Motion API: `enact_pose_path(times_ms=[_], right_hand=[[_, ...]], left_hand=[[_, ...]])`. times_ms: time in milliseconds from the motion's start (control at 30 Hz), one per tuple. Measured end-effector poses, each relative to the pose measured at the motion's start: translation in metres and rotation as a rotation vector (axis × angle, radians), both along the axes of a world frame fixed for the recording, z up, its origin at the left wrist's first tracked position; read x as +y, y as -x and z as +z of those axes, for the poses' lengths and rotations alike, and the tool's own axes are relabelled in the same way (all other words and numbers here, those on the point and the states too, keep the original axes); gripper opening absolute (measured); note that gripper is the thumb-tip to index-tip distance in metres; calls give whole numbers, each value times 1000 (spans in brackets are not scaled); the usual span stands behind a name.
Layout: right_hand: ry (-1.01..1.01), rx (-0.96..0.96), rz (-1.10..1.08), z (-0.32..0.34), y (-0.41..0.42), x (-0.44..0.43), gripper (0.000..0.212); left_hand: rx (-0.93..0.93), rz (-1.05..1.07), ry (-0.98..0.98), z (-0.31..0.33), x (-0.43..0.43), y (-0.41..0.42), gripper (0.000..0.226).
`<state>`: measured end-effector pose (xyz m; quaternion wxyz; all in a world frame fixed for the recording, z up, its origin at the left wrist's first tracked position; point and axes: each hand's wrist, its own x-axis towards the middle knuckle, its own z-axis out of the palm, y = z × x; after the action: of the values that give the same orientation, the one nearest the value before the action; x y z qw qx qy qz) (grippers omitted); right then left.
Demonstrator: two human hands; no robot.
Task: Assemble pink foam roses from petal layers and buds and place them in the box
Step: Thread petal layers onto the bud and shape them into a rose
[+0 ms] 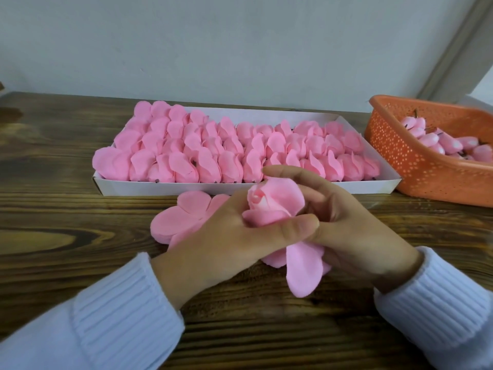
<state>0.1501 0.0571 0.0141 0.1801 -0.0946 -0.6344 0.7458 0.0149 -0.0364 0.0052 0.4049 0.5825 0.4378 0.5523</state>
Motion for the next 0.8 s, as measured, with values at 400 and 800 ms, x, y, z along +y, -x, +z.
enact_pose_path(times_ms=[400,800], right_hand=[[-241,-158,-168,11,-6,4,46],[-880,64,-620,4,-7,-2,12]], left_hand=[[-49,162,-95,0,-2,-1,28],[-130,366,-7,6,-1,-6,48]])
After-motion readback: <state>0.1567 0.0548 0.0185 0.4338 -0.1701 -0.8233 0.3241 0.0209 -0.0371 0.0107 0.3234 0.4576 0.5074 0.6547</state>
